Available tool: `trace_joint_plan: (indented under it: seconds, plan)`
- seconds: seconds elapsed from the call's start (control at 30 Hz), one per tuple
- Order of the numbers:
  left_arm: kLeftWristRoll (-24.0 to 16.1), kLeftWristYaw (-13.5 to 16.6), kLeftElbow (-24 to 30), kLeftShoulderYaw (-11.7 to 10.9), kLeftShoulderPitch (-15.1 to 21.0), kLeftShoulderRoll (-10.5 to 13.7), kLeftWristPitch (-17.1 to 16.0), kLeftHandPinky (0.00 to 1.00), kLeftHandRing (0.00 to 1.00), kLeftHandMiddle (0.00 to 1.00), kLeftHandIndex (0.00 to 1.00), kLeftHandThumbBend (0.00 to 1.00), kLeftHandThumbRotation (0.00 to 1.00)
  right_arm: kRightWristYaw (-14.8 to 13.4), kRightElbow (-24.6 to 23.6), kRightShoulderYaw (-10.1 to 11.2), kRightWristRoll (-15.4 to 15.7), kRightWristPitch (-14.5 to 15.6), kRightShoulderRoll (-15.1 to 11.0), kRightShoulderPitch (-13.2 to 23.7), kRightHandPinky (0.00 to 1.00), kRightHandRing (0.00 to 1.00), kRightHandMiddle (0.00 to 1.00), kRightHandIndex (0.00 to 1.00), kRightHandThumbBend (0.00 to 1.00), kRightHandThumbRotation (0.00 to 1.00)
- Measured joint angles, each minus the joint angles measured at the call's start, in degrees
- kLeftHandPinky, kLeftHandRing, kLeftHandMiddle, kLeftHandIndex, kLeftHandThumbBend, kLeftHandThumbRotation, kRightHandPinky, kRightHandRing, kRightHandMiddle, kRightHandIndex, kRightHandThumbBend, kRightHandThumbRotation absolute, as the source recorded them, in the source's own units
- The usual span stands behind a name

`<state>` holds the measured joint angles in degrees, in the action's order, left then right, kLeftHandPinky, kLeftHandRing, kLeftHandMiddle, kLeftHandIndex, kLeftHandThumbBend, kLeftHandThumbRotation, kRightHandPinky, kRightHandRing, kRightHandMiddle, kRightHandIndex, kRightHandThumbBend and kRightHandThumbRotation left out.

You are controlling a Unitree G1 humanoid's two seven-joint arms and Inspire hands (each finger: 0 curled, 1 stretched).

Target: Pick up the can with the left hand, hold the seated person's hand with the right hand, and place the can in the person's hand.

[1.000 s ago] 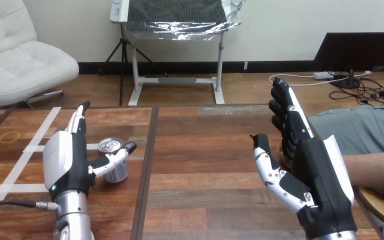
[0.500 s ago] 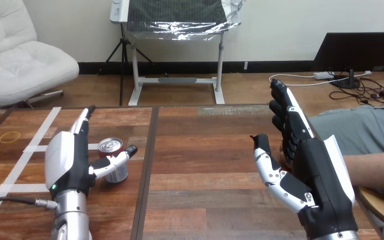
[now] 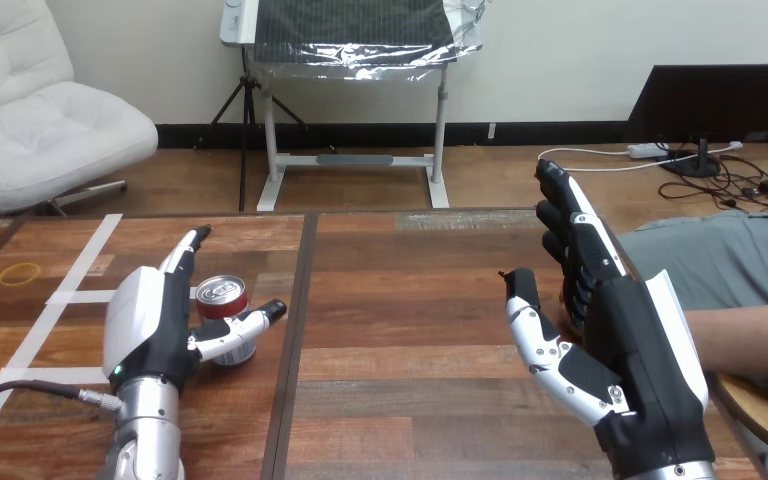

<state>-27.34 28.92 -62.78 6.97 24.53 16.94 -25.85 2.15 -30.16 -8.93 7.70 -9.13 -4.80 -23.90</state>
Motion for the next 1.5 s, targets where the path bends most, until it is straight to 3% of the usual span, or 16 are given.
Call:
trace_joint_plan:
  seconds: [0.57,1.5]
  plan:
    - [0.0,-1.5,0.0,0.5,1.2,0.0,2.2,0.82,0.89,0.91,0.9,0.86,0.43,0.6,-0.2,0.0,0.0,0.5,0.0,0.0,1.0,1.0,1.0,0.96,0.05,0.0]
    - [0.0,-1.5,-0.8,1.2,3.1,0.0,3.7,0.82,0.89,0.91,0.91,0.86,0.43,1.0,-1.0,0.1,0.0,1.5,0.0,0.0,1.0,1.0,1.0,0.95,0.07,0.0]
